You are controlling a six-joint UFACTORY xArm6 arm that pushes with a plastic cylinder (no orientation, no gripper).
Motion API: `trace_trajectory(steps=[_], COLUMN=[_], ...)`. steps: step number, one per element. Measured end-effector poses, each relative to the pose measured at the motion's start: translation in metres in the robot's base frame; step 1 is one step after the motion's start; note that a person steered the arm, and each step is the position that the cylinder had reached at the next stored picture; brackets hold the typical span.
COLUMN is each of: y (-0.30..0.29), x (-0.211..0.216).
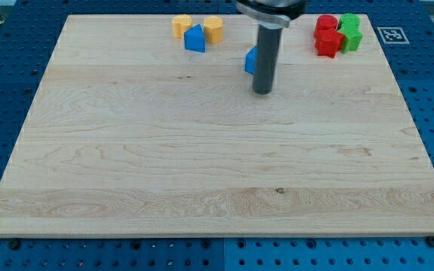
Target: Push the blue cube below the yellow hexagon
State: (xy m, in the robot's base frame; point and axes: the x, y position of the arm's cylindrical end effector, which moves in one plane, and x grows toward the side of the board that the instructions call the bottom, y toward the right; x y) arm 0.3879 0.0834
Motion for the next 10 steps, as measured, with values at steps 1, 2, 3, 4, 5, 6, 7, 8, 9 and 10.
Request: trace_trajectory(steps=[1,2,3,4,5,6,7,8,9,10], y=[0.003,-0.019,-0.023,-0.006,0.021,0.020,-0.008,-0.032,-0.015,0.020], x=[-0.034,-0.074,-0.082,-0.070,-0.088,-0.121,-0.125,-0.125,-0.125,-0.103])
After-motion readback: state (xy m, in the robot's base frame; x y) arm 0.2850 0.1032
